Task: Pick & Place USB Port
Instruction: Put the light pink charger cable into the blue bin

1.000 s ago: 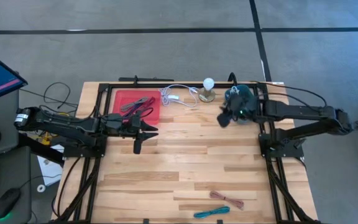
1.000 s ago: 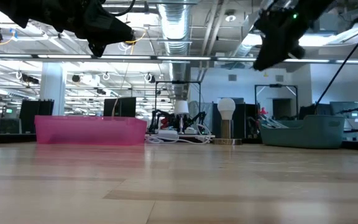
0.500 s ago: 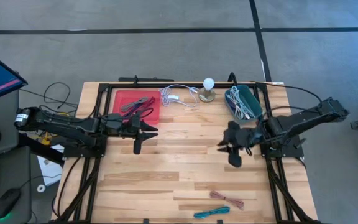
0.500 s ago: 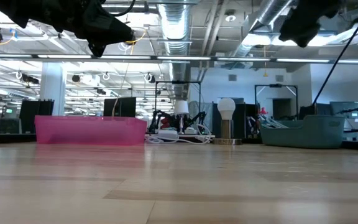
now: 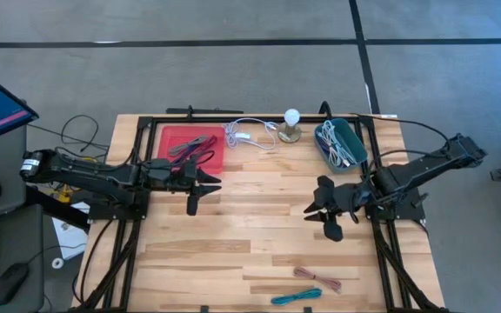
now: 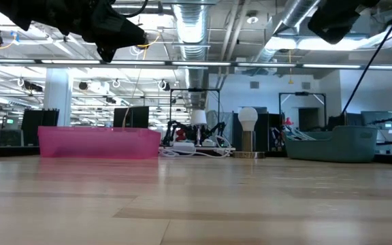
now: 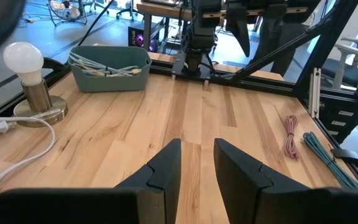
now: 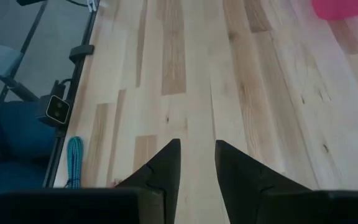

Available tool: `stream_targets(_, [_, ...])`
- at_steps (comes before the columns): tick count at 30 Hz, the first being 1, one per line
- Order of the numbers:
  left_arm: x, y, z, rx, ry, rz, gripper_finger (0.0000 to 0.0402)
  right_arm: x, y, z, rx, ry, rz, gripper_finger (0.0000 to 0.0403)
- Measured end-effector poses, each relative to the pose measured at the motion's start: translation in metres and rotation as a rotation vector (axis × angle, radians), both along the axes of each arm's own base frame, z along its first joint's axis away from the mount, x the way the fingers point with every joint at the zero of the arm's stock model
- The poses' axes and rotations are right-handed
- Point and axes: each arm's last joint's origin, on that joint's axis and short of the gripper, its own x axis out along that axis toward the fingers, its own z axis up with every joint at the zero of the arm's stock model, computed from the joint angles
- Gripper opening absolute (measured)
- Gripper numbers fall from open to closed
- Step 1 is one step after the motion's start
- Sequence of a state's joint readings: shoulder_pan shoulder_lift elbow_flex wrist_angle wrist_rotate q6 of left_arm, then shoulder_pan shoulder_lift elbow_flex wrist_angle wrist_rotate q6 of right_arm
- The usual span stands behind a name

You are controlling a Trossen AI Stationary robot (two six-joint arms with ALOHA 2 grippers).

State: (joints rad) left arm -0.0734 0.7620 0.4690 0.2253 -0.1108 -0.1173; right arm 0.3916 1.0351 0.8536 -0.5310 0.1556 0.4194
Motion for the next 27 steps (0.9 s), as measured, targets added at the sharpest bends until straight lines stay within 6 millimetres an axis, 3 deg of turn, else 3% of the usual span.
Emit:
stream_targets(11, [0.0, 0.0, 0.001, -0.001, -0.007, 0.0, 0.0095, 0.008, -0.001, 0.009, 0.039, -0.112, -0.025, 0.0093])
stream_targets(15, [0.0, 0.0, 0.001, 0.0, -0.006, 0.0, 0.0095, 0.013, -0.004, 0.015, 0.078, -0.188, -0.121, 0.0093])
stream_targets(21, [0.0, 0.0, -0.004, 0.001, 0.018, -0.001, 0.0095, 0.002, 0.0, 0.002, 0.311, 0.044, -0.212, 0.0082])
stream_targets(27, [0.0, 0.0, -0.004, 0.001, 0.017, -0.001, 0.0095, -0.006, 0.023, -0.02, 0.498, 0.348, -0.299, 0.0063])
